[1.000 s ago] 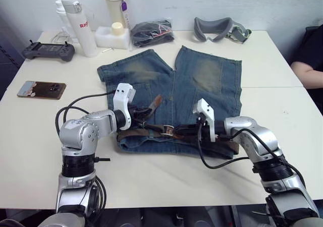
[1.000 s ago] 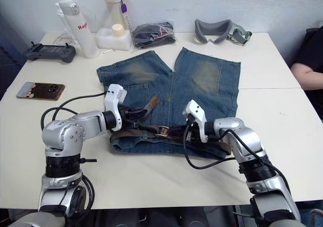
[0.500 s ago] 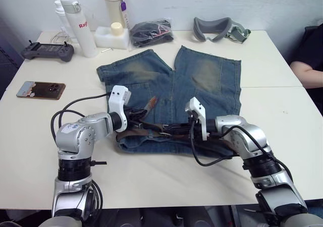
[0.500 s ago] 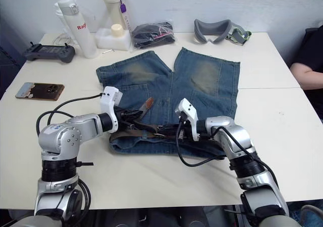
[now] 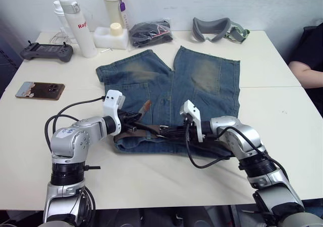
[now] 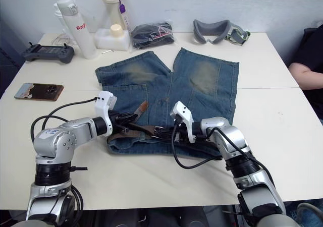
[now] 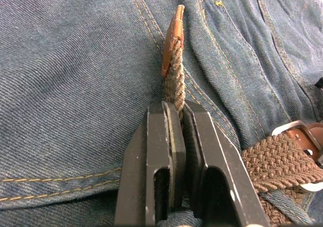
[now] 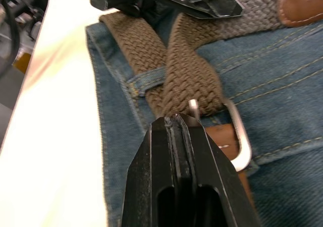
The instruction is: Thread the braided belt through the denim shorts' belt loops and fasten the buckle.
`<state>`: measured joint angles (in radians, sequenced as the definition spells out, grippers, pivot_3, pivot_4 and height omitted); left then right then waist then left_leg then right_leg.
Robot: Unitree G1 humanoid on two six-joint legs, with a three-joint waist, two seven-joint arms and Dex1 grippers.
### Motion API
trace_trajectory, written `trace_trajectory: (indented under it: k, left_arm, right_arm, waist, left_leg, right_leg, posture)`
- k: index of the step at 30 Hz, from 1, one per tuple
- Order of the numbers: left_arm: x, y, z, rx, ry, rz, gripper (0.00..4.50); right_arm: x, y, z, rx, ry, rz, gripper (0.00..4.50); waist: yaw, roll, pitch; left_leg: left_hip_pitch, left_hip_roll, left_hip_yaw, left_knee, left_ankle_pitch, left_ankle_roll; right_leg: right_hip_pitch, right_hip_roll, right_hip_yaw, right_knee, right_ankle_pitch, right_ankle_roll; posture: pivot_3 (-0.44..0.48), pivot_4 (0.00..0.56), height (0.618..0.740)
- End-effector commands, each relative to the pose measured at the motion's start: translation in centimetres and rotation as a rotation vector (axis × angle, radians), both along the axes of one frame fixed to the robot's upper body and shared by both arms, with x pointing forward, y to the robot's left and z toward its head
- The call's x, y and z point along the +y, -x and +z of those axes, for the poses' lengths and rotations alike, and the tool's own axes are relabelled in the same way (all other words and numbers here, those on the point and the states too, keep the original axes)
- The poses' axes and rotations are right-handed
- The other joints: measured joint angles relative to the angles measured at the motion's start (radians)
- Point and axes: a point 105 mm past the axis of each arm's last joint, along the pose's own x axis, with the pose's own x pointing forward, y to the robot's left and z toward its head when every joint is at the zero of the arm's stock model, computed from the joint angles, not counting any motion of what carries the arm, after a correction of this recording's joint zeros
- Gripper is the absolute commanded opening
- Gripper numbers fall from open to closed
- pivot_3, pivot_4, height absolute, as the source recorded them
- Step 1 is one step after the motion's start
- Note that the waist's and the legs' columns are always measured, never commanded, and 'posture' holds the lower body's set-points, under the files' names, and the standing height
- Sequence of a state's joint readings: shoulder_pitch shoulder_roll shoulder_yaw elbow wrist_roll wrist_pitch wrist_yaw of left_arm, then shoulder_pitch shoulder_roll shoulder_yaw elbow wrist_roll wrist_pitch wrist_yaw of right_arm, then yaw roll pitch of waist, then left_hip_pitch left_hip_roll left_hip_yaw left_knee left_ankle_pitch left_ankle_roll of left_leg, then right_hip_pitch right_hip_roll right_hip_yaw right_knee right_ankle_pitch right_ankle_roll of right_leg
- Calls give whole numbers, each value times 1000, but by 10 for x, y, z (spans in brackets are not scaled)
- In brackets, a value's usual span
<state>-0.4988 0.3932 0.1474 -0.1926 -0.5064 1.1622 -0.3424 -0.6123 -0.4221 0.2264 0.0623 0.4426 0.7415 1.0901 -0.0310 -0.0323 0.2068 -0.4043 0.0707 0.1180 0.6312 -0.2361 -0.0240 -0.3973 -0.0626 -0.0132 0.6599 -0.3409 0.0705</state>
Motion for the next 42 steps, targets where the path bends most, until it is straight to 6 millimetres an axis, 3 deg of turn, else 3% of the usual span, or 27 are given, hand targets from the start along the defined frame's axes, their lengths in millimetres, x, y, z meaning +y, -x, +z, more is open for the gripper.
trace_trajectory:
  k: [1, 4, 16, 20, 25, 27, 33, 40, 42]
  left_arm:
    - [-1, 2, 0, -19, -8, -1, 0]
    - [-3, 2, -1, -20, -7, -5, 0]
    - [-2, 4, 0, -28, 6, 1, 0]
    - [-3, 5, 1, -34, 9, -1, 0]
    - [-5, 3, 3, -44, 14, -4, 0]
    - [-7, 3, 4, -49, 22, -7, 0]
    - [-20, -2, 3, -53, 63, -34, 0]
    - [-45, -7, 28, -121, 142, -152, 0]
    - [-50, -8, 26, -104, 113, -183, 0]
  right_arm:
    - [0, -3, 31, -42, -79, 5, 14]
    - [3, -6, 34, -43, -79, 0, 14]
    - [5, -11, -7, 11, 74, -47, 14]
    - [5, -13, -11, 22, 85, -55, 14]
    - [4, -10, -17, 50, 127, -34, 14]
    - [2, -3, -28, 120, 186, -13, 14]
    - [-4, -3, -61, 219, 325, -40, 14]
    - [-7, -4, -81, 212, 433, -31, 14]
    - [-8, -4, -88, 208, 458, -31, 14]
  waist:
    - [0, 0, 0]
    - [0, 0, 0]
    - [0, 0, 0]
    - [-1, 0, 0]
    - [-1, 0, 0]
    - [0, 0, 0]
    - [0, -6, -13]
    - [-1, -9, -33]
    - [-1, -10, -36]
  left_leg:
    - [0, 1, 0, 0, 0, 0]
    - [0, 2, 0, 0, 0, 0]
    - [0, 2, 0, 0, -1, 0]
    - [0, 2, 0, 0, -1, 0]
    - [0, 2, 0, 0, -1, 0]
    - [0, 2, 0, 0, -1, 0]
    - [1, 2, 0, -1, -1, 0]
    - [6, 4, 0, -1, -9, 4]
    - [9, 5, 1, -2, -10, 2]
  right_leg:
    - [0, 0, 0, 0, 0, 0]
    - [0, 0, 0, 0, 0, 0]
    - [0, 0, 0, -1, 0, 0]
    - [0, 0, 0, -1, 0, 0]
    - [0, 0, 0, -1, 0, 0]
    - [0, 0, 0, -1, 0, 0]
    - [1, 0, -1, -2, 0, -1]
    - [6, 0, -1, -3, -1, -3]
    - [8, 1, -1, -3, -2, -4]
  posture:
    - [0, 150, 739]
    - [0, 150, 739]
    - [0, 150, 739]
    - [0, 150, 739]
    - [0, 150, 739]
    - [0, 150, 739]
    - [0, 150, 739]
    - [0, 150, 739]
    - [0, 150, 739]
